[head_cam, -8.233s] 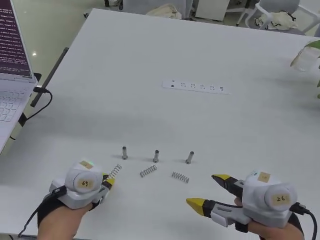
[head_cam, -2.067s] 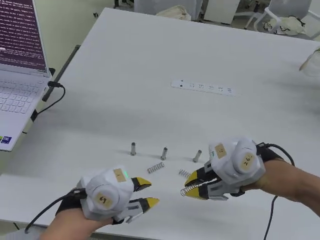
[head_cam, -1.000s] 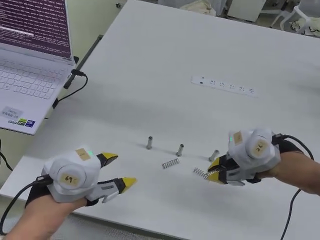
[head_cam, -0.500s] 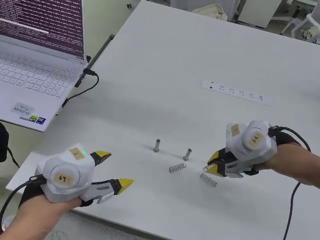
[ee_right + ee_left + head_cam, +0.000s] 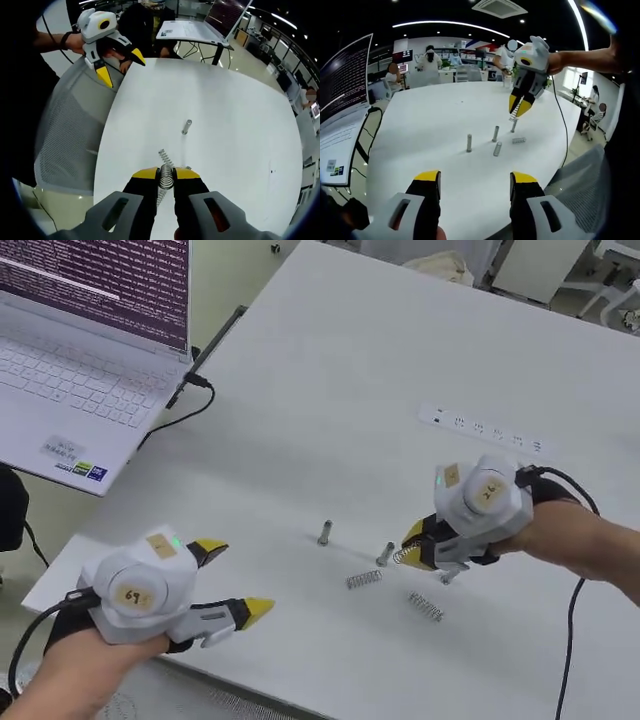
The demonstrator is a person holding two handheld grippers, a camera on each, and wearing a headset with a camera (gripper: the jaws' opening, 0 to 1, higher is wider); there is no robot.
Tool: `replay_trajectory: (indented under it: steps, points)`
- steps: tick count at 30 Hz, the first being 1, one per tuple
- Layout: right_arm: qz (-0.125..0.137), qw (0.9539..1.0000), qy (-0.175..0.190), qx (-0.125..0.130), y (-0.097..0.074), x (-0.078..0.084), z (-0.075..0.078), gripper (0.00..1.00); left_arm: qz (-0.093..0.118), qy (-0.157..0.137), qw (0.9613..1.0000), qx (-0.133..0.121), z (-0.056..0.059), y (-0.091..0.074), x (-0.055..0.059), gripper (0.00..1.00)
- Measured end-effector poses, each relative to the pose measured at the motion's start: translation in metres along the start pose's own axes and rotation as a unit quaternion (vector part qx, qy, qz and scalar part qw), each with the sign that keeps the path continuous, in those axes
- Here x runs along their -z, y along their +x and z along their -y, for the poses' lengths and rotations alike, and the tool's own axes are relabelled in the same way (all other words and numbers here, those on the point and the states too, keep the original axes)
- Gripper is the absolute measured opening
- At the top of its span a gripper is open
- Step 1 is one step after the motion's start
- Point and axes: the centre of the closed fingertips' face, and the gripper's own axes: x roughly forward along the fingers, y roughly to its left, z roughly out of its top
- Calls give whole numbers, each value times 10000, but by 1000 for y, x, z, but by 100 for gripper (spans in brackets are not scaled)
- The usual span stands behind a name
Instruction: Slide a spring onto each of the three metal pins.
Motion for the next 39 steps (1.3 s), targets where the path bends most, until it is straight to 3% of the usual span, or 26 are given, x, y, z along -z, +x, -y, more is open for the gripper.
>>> replay_trajectory:
  steps: [13, 23, 39]
  points:
    - [-96, 9996, -267, -94, 19, -25, 17, 9, 78, -72, 9999, -36, -2, 2, -5, 52]
    - [-121, 9990, -404, -129, 27, -41, 28, 9, 86, -157, 9998, -41, -2, 2, -1, 52]
    - [-167, 9981, -544, -244, 49, -56, 31, 9, 94, -199, 9997, -75, -6, 1, -1, 54]
